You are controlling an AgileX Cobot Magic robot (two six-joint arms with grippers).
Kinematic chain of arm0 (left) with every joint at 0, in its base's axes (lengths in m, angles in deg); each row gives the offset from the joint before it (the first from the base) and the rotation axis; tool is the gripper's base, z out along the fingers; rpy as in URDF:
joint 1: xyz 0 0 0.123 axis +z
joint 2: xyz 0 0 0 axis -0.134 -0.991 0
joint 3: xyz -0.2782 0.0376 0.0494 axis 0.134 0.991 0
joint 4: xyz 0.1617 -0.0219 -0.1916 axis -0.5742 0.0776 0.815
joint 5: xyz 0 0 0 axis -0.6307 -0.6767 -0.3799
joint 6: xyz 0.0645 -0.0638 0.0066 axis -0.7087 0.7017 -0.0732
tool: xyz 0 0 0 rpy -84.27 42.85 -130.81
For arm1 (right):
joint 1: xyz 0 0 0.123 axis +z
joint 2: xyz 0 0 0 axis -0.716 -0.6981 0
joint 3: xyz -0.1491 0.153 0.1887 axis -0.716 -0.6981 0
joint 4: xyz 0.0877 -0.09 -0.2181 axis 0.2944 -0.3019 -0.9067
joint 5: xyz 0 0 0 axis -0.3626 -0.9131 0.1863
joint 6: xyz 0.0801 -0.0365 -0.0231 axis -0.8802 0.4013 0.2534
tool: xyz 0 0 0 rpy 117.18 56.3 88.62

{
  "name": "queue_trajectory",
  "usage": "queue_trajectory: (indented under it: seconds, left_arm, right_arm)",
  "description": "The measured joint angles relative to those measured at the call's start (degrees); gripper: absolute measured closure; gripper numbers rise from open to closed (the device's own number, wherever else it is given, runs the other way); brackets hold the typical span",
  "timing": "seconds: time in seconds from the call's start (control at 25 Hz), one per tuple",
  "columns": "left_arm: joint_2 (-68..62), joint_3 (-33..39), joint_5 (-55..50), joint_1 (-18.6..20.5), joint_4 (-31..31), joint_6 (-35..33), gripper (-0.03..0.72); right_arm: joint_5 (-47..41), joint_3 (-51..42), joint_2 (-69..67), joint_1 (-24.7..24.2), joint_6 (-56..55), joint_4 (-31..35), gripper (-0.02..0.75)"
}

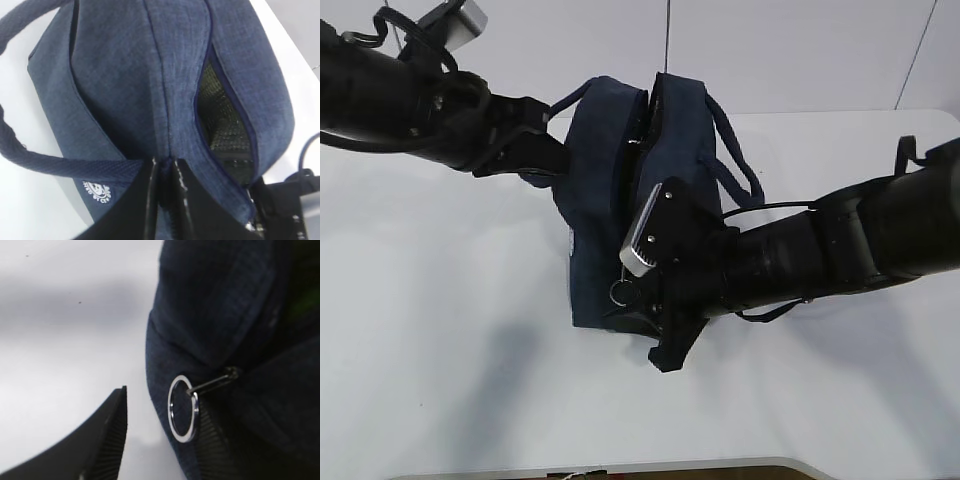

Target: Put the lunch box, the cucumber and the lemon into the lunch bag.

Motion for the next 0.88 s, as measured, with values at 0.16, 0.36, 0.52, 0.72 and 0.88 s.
queue_trajectory:
  seconds: [0.16, 0.36, 0.52, 0.72, 0.88]
  left_arm:
    - [0.0, 0.0, 0.0, 0.0, 0.0, 0.0, 0.678]
    - [0.0, 0.0, -0.1, 0.0, 0.0, 0.0, 0.678]
    - [0.0, 0.0, -0.1, 0.0, 0.0, 0.0, 0.678]
    - [0.0, 0.0, -0.1, 0.0, 0.0, 0.0, 0.678]
    - [0.0, 0.0, -0.2, 0.0, 0.0, 0.0, 0.678]
  right_arm:
    - [0.0, 1.5, -1.6, 0.0, -3.0, 0.0, 0.400]
    - [-0.2, 1.7, -1.7, 0.0, -3.9, 0.0, 0.402]
    - [-0.6, 1.7, -1.7, 0.0, -4.3, 0.0, 0.409]
    - [-0.6, 1.7, -1.8, 0.0, -4.4, 0.0, 0.494]
    - [-0.6, 1.7, -1.8, 0.0, -4.4, 0.0, 0.523]
